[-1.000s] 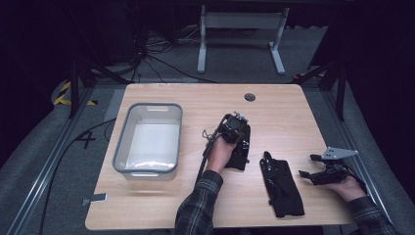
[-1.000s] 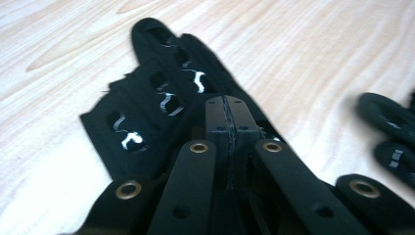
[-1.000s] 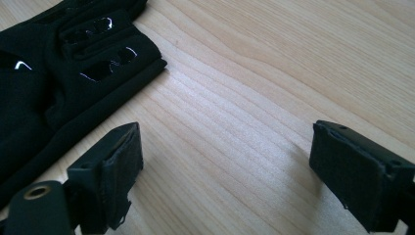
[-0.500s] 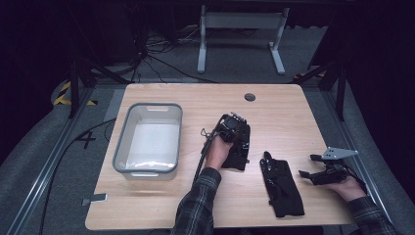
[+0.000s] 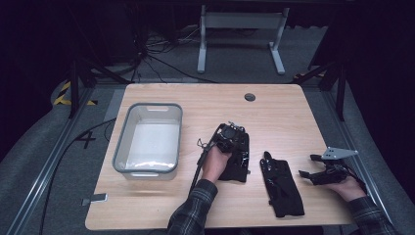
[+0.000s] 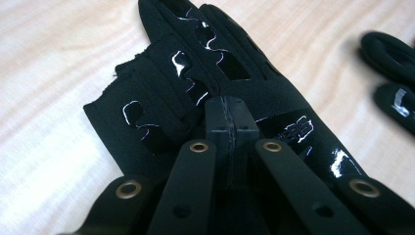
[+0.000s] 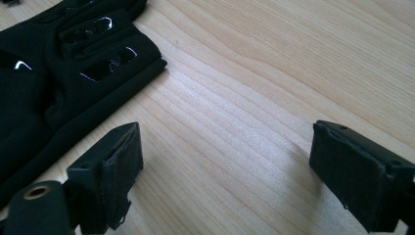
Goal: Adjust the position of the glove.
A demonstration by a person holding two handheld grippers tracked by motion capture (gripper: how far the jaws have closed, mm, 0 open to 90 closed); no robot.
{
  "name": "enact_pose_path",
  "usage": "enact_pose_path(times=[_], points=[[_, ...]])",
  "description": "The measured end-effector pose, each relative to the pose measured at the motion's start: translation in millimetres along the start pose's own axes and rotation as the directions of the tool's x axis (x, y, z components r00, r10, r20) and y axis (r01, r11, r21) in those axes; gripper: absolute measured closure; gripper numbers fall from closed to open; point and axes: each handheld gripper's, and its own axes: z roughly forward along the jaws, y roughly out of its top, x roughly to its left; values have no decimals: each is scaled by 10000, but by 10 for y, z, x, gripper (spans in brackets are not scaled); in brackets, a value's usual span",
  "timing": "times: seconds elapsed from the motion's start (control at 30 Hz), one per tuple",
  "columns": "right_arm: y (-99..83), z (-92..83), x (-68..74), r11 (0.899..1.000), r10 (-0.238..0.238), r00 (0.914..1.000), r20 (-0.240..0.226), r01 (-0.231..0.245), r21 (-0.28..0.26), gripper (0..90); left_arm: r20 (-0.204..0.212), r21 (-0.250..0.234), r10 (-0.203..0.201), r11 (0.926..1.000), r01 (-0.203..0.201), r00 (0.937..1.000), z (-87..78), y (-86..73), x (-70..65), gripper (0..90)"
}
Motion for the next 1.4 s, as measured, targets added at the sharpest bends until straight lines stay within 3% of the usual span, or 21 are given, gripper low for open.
enact_pose_path(times=[0.23,0.43,0.5,0.63,0.7,0.73,0.8,0.93,1.1,1.4], points=[[24,-34,-3,9998,-155,9996,-237,157,90,230,212,-11,99,10000,-99,9997,-62,-122,-133,899],[152,-169,128,9970,-542,9921,-1130,476,-603,509,418,-67,9,10000,-6,9991,-110,-218,-217,900],[174,-188,165,9961,-636,9894,-1307,548,-697,548,453,-28,15,10000,-14,9990,-123,-237,-233,899],[247,-180,341,9919,-1128,9720,-2063,980,-804,712,557,-14,42,10000,-41,9984,-160,-298,-274,899],[277,-131,455,9899,-1381,9586,-2492,1255,-660,773,618,-11,46,10000,-46,9981,-185,-342,-298,899],[277,-131,455,9899,-1381,9586,-2492,1255,-660,773,618,-11,46,10000,-46,9981,-185,-342,-298,899],[296,-71,553,9862,-1657,9468,-2761,1587,-475,826,722,-30,-22,10000,24,9974,-212,-396,-330,899],[295,16,626,9842,-1715,9346,-3116,1765,-123,879,780,-19,98,10000,-96,9969,-242,-448,-371,899],[295,95,657,9821,-1756,9316,-3181,1881,86,899,921,-96,11,10000,-2,9958,-270,-514,-403,899],[420,247,659,9827,-1772,9449,-2753,1852,30,900,957,-181,-44,9998,62,9954,-278,-558,-472,899]])
